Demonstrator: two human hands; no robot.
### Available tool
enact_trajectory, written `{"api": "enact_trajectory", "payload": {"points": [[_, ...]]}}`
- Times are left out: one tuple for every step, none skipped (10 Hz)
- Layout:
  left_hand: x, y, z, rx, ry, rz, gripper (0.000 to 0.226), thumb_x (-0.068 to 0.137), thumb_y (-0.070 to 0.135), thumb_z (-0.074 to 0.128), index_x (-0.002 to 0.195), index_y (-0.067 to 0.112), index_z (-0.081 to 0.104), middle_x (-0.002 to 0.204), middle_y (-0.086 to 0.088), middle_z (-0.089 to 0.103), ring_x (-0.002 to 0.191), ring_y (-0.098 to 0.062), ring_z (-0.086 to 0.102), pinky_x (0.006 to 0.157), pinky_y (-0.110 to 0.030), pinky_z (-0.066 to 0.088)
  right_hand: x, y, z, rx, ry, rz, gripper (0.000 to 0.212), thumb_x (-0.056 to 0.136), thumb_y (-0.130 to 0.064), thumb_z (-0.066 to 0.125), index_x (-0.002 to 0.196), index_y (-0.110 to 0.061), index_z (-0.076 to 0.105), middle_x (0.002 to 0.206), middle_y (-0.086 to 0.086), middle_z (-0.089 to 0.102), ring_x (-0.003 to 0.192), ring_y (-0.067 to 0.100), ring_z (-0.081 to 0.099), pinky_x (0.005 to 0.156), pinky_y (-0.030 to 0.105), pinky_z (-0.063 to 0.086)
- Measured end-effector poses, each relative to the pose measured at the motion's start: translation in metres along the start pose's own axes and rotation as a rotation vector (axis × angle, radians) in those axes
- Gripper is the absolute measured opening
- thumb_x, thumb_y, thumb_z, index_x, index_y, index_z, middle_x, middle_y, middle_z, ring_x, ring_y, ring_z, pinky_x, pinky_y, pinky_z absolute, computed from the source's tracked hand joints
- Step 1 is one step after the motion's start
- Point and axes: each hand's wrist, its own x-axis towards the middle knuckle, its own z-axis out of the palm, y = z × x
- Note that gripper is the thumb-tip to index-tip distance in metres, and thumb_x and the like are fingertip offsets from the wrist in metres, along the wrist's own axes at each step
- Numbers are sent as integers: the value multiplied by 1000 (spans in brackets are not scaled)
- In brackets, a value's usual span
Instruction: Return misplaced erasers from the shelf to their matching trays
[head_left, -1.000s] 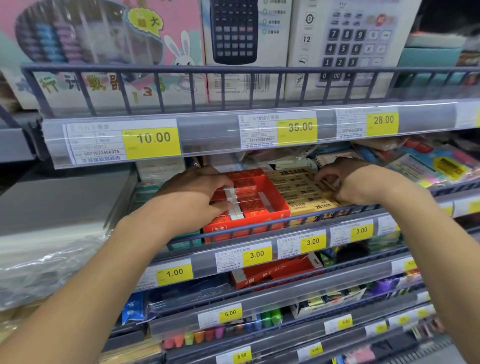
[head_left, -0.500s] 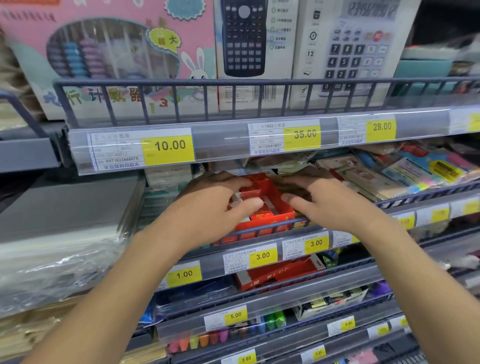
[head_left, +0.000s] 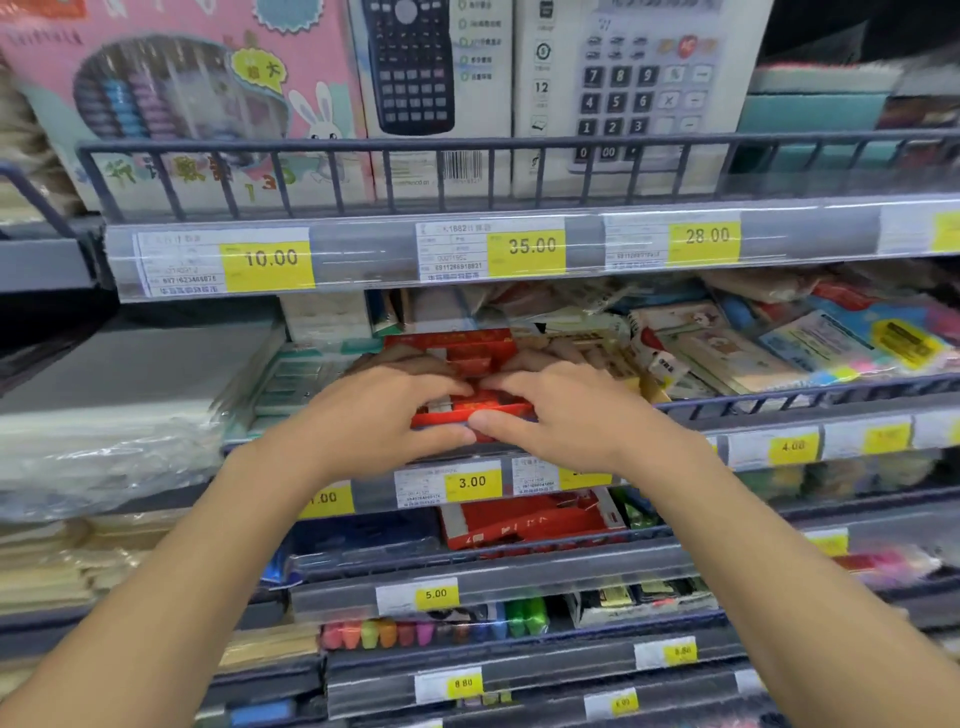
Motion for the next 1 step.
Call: {"api": "enact_trajectory", "payload": {"points": [[-3,11,-1,4,24,1,54,95,65,53,141,37,57,132,13,67,116,-14,62,96,-41,51,-2,3,0,-7,39,-18,67,90,-78,28,143,-42,46,142,2,55,124,36,52,106,56,38]]}}
